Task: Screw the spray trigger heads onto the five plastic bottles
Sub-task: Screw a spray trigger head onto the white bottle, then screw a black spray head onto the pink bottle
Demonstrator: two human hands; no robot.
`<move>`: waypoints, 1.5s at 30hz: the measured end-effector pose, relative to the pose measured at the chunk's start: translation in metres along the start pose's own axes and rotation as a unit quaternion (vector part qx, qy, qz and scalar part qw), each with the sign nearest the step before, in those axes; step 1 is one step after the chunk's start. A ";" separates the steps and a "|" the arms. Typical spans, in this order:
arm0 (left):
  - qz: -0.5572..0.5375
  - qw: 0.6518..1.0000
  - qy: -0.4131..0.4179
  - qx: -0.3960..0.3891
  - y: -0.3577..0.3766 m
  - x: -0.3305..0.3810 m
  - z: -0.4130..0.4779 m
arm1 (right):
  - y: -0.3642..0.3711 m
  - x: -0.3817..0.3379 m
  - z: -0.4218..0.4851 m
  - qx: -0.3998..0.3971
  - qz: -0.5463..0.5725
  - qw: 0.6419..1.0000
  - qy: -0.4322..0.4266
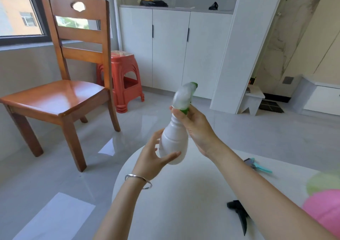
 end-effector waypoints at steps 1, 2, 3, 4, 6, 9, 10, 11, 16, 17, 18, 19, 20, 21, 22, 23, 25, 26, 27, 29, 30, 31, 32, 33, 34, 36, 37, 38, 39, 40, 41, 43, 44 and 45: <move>0.003 1.000 -0.004 0.018 -0.006 -0.010 0.004 | 0.002 0.012 0.002 -0.012 -0.002 1.000 0.012; 0.004 0.999 -0.012 0.034 -0.012 -0.020 0.008 | 0.004 0.024 0.004 -0.022 -0.010 0.999 0.024; 0.002 0.999 -0.022 0.046 -0.017 -0.030 0.011 | 0.005 0.037 0.005 -0.029 -0.026 0.999 0.036; -0.003 0.998 -0.032 0.053 -0.020 -0.039 0.013 | 0.007 0.050 0.005 -0.033 -0.049 0.997 0.048; -0.013 0.997 -0.048 0.065 -0.022 -0.055 0.014 | 0.011 0.070 0.005 -0.040 -0.089 0.993 0.064; -0.013 0.995 -0.064 0.074 -0.023 -0.071 0.014 | 0.019 0.089 0.006 -0.048 -0.103 0.991 0.073; -0.015 0.995 -0.067 0.075 -0.023 -0.074 0.013 | 0.021 0.093 0.006 -0.048 -0.104 0.991 0.075; -0.018 0.994 -0.071 0.078 -0.022 -0.076 0.013 | 0.023 0.097 0.007 -0.047 -0.103 0.991 0.076; -0.027 0.993 -0.083 0.085 -0.022 -0.080 0.010 | 0.027 0.105 0.006 -0.046 -0.099 0.991 0.077; -0.026 0.993 -0.083 0.083 -0.021 -0.080 0.009 | 0.027 0.104 0.005 -0.044 -0.102 0.991 0.077; -0.024 0.993 -0.081 0.081 -0.021 -0.078 0.009 | 0.026 0.104 0.005 -0.041 -0.107 0.990 0.076; -0.021 0.993 -0.079 0.080 -0.020 -0.077 0.009 | 0.024 0.103 0.005 -0.038 -0.112 0.990 0.075; -0.018 0.994 -0.077 0.080 -0.019 -0.076 0.009 | 0.023 0.103 0.004 -0.034 -0.115 0.990 0.074; -0.016 0.994 -0.077 0.082 -0.018 -0.076 0.009 | 0.023 0.103 0.004 -0.034 -0.116 0.990 0.073; -0.015 0.993 -0.077 0.084 -0.018 -0.076 0.008 | 0.023 0.103 0.004 -0.036 -0.118 0.990 0.073; -0.012 0.993 -0.077 0.084 -0.018 -0.075 0.007 | 0.024 0.102 0.003 -0.039 -0.119 0.989 0.073; 0.006 0.994 -0.078 0.075 -0.020 -0.076 0.006 | 0.023 0.100 -0.001 -0.040 -0.120 0.989 0.075; 0.016 0.994 -0.081 0.070 -0.021 -0.076 0.005 | 0.021 0.099 -0.003 -0.039 -0.121 0.989 0.079; 0.025 0.994 -0.084 0.065 -0.023 -0.075 0.003 | 0.017 0.098 -0.007 -0.036 -0.124 0.988 0.084; 0.048 0.993 -0.085 0.061 -0.030 -0.070 -0.001 | 0.007 0.094 -0.015 -0.033 -0.135 0.986 0.091; 0.057 0.993 -0.085 0.061 -0.035 -0.067 -0.003 | 0.001 0.091 -0.020 -0.030 -0.139 0.986 0.093; 0.061 0.993 -0.085 0.061 -0.039 -0.062 -0.005 | -0.006 0.088 -0.026 -0.026 -0.139 0.986 0.094; 0.060 0.993 -0.082 0.058 -0.042 -0.055 -0.008 | -0.013 0.084 -0.033 -0.020 -0.136 0.986 0.096; 0.057 0.994 -0.078 0.051 -0.044 -0.047 -0.010 | -0.021 0.079 -0.040 -0.014 -0.133 0.986 0.098; 0.054 0.995 -0.073 0.039 -0.043 -0.039 -0.013 | -0.029 0.074 -0.047 -0.011 -0.132 0.986 0.100; 0.053 0.997 -0.057 0.007 -0.032 -0.020 -0.020 | -0.045 0.063 -0.064 -0.010 -0.136 0.985 0.103; 0.057 0.997 -0.046 -0.010 -0.024 -0.011 -0.024 | -0.053 0.057 -0.074 -0.009 -0.141 0.985 0.102; 0.066 0.997 -0.035 -0.026 -0.014 -0.002 -0.028 | -0.061 0.050 -0.083 -0.006 -0.146 0.984 0.099; 0.079 0.996 -0.023 -0.040 -0.003 0.006 -0.033 | -0.070 0.042 -0.092 -0.001 -0.153 0.984 0.093; 0.091 0.994 -0.011 -0.054 0.008 0.013 -0.037 | -0.079 0.034 -0.101 0.005 -0.161 0.983 0.085; 0.102 0.992 0.001 -0.071 0.020 0.019 -0.042 | -0.090 0.026 -0.111 0.015 -0.169 0.982 0.079; 0.121 0.986 0.025 -0.109 0.048 0.031 -0.051 | -0.116 0.011 -0.132 0.043 -0.184 0.980 0.067; 0.125 0.984 0.035 -0.125 0.062 0.037 -0.056 | -0.129 0.004 -0.143 0.058 -0.190 0.978 0.062; 0.125 0.981 0.044 -0.139 0.075 0.044 -0.060 | -0.142 -0.002 -0.154 0.075 -0.194 0.976 0.059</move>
Point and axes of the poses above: each hand's wrist, its own z-axis towards the middle knuckle, its own y-axis out of the palm, x = y × z, the point moved 8 cm from there along z, towards the middle knuckle, and after that the axes turned 2 degrees about -y, right-handed, at the moved point
